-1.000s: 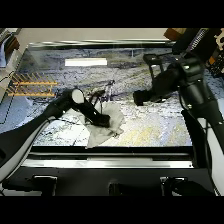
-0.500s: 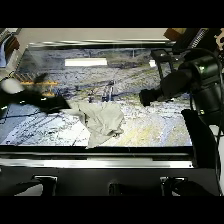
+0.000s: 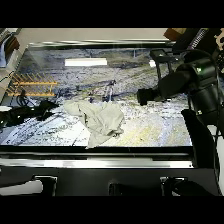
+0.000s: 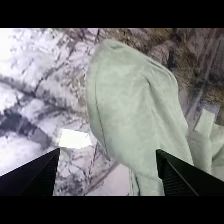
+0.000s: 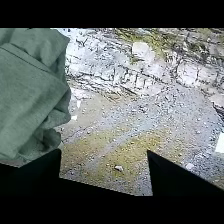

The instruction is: Fold the clothes and pants, and hang the long-sleeved shirts on hangers.

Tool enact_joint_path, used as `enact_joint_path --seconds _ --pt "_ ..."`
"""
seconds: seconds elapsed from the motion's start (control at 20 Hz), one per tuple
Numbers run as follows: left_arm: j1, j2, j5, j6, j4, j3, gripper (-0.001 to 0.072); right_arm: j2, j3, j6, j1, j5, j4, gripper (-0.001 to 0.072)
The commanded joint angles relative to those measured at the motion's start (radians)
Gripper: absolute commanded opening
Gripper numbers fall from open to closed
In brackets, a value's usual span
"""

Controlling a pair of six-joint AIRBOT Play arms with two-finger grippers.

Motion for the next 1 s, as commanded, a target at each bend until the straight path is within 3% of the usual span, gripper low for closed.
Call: enact_joint_path --seconds 0.0,0.25,0.3,0.4,0.45,0.5,0.65,0.7,0.75,0.9,0.95 --pt "-0.055 -0.170 0.054 0.063 -0.050 0.101 0.0705 0.000 -0.001 0.058 0.001 0.006 0.016 0.0615" --pt "-0.140 -0.297 0.090 0.058 -0.050 0.280 0.0696 0.001 -0.001 0.080 0.001 0.006 0.043 0.0615" --pt "-0.155 -0.311 0.086 0.058 -0.050 0.295 0.0607 0.004 -0.001 0.090 0.001 0.017 0.043 0.0615" --pt "-0.182 -0.326 0.082 0.058 -0.045 0.299 0.0360 0.014 0.000 0.156 -0.002 0.058 0.034 0.0616" --pt "-0.189 -0.328 0.067 0.058 -0.046 0.299 0.0217 0.025 0.000 0.216 -0.011 0.098 0.035 0.0617" --pt "-0.192 -0.327 0.042 0.062 -0.046 0.299 0.0010 0.040 0.000 0.289 -0.031 0.147 0.035 0.0617" --pt "-0.178 -0.309 -0.021 0.061 -0.046 0.304 0.0015 0.100 0.000 0.542 -0.244 0.288 0.039 0.0617" --pt "-0.170 -0.295 -0.031 0.061 -0.046 0.304 0.0015 0.098 -0.003 0.518 -0.365 0.254 0.080 0.0617" --pt "-0.163 -0.283 -0.035 0.058 -0.046 0.304 0.0015 0.079 -0.021 0.402 -0.476 0.189 0.180 0.0617" --pt "-0.153 -0.256 -0.040 0.056 -0.046 0.304 0.0015 0.016 -0.291 -0.111 -0.618 0.108 0.680 0.0624" --pt "-0.152 -0.256 -0.048 0.040 -0.046 0.304 0.0015 0.003 -0.426 -0.246 -0.607 0.139 0.833 0.0688"
